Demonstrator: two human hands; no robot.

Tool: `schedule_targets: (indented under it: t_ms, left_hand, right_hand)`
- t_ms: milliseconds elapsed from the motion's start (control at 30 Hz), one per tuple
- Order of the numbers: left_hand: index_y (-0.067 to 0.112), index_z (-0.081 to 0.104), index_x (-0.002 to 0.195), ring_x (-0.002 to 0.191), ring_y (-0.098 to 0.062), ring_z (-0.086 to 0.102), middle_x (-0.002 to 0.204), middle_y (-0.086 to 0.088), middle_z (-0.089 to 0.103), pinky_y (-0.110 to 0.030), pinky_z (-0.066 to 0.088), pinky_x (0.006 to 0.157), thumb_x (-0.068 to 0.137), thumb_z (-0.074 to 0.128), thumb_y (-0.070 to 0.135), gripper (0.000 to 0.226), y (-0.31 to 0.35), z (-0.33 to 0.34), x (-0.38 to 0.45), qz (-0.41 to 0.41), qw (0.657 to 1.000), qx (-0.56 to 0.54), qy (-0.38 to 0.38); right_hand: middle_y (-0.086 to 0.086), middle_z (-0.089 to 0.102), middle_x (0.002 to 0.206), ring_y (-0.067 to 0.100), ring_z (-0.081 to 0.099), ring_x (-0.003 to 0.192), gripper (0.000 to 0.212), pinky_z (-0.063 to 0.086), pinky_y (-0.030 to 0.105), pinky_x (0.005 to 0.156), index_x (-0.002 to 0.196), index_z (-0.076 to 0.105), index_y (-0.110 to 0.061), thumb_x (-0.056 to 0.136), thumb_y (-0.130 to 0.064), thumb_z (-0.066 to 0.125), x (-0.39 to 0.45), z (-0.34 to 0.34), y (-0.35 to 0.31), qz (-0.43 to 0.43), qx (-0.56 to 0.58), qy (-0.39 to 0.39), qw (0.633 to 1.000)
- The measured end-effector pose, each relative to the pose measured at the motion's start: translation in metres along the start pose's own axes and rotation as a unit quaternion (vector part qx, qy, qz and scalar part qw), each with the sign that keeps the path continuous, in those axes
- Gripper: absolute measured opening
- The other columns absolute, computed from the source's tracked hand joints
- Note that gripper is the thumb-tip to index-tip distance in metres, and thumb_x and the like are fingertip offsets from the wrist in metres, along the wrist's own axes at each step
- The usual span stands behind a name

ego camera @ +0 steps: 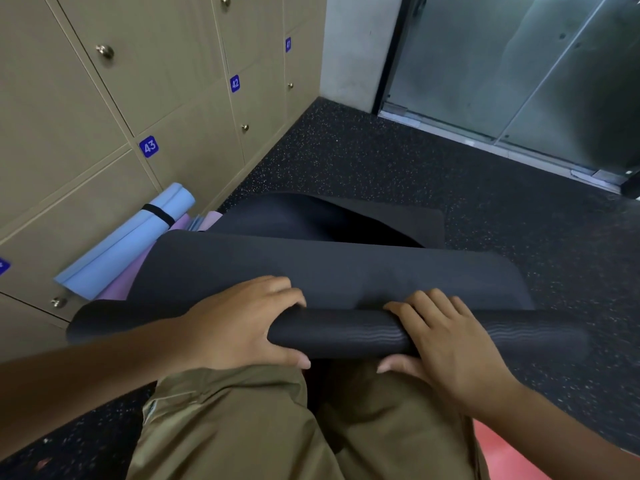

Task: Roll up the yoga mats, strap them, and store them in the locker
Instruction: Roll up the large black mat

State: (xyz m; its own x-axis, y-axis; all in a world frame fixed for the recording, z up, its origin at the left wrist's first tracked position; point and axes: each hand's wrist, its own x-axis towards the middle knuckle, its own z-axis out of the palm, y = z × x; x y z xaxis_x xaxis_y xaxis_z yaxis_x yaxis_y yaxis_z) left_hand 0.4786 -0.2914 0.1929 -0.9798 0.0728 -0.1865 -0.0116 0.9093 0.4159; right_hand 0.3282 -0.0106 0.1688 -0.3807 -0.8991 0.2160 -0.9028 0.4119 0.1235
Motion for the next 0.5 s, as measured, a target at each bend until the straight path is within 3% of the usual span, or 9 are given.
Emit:
schedule_targets:
  t_ms: [67,133,233,367,500]
  left_hand:
    - [0.034,0.057,0.123,0.1,-0.004,0.05,0.113,0.019,0.047,-0.023,0.046,0.082,0.078,0.054,0.085,0.068,0.001,0.006,-0.005,0.046,0.992,0.081,0.09]
    - [0.023,0.063,0.124,0.092,-0.014,0.054,0.111,0.008,0.055,-0.029,0.051,0.078,0.083,0.051,0.081,0.072,0.003,0.015,-0.01,0.072,0.973,0.155,0.159]
    - [0.016,0.067,0.123,0.087,-0.019,0.057,0.104,0.002,0.059,-0.033,0.052,0.071,0.083,0.051,0.081,0.079,-0.001,0.028,-0.009,0.065,0.958,0.19,0.204]
    - [0.026,0.067,0.115,0.083,-0.01,0.056,0.097,0.011,0.054,-0.025,0.045,0.062,0.083,0.046,0.085,0.071,-0.008,0.02,0.002,0.05,0.972,0.152,0.172]
    - [0.037,0.063,0.112,0.081,-0.001,0.049,0.094,0.016,0.05,-0.023,0.041,0.066,0.078,0.049,0.09,0.065,-0.014,0.004,0.012,0.02,0.993,0.073,0.092]
  right_hand:
    - [-0.003,0.057,0.097,0.022,0.057,0.086,0.085,0.043,0.036,0.078,0.113,0.068,-0.018,0.089,-0.087,0.025,0.008,-0.001,0.004,0.003,0.02,-0.016,1.0]
    - [-0.007,0.056,0.094,0.018,0.057,0.086,0.081,0.048,0.034,0.074,0.109,0.067,-0.023,0.088,-0.089,0.026,0.015,0.001,0.008,0.008,0.048,-0.032,0.998]
    - [-0.012,0.054,0.093,0.013,0.055,0.087,0.078,0.04,0.026,0.073,0.109,0.065,-0.028,0.087,-0.09,0.024,0.026,-0.002,0.015,0.009,0.083,-0.074,0.994]
    - [-0.013,0.056,0.099,0.012,0.055,0.094,0.08,0.039,0.027,0.076,0.114,0.062,-0.03,0.087,-0.091,0.018,0.036,-0.006,0.02,0.015,0.102,-0.14,0.985]
    - [-0.001,0.061,0.101,0.023,0.059,0.089,0.076,0.052,0.039,0.075,0.115,0.068,-0.018,0.1,-0.074,0.019,0.03,0.002,0.005,0.026,0.018,-0.029,0.999]
